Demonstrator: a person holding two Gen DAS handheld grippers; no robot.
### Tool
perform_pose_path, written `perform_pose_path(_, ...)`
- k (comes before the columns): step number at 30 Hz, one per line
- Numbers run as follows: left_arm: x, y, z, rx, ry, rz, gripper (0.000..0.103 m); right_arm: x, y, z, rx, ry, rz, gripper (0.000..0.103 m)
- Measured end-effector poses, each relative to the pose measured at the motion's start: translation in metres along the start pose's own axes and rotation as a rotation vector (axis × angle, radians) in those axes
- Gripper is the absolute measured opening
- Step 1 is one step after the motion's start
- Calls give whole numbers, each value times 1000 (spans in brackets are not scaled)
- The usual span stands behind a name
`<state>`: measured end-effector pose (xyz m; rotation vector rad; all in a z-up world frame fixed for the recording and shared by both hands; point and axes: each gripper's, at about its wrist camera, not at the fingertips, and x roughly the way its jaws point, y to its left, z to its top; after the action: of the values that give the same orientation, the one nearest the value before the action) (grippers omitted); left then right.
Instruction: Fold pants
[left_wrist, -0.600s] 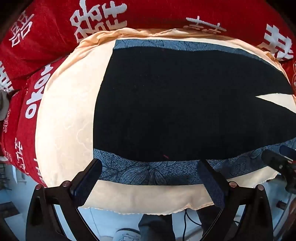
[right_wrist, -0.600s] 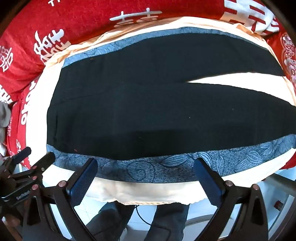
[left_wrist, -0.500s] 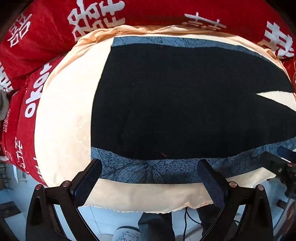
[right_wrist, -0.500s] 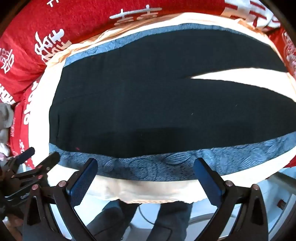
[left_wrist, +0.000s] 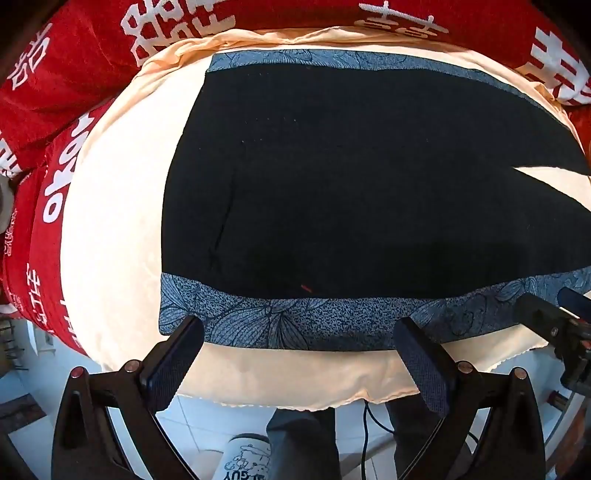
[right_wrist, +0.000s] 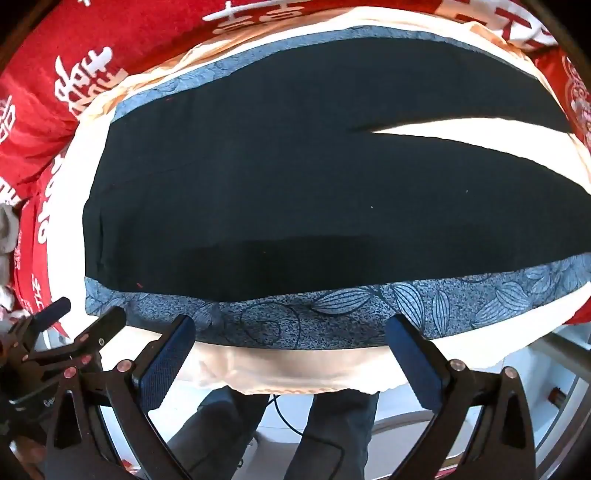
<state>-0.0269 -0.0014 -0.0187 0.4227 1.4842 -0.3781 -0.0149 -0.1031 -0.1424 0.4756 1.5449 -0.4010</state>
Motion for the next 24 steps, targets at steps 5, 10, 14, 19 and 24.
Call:
perform_pose_path(5,3,1,5,0,27,-5,103,0,-2,-4,15,-1,0,103)
perform_pose_path(10,7,-2,10,-3,40,4,103,2,-6,-5,21,9,5,103)
perform_pose_path(14,8,-11,15,-3,52,11,103,1,-6,-5,13,8,-2,103)
perform_pose_path(19,9,-14,17,-6,50,12,103,1,-8,-5,18,8,-2,103)
perform_pose_path(24,10,-17,14,-7,45,21,103,1,-9,-6,23,8,0,103)
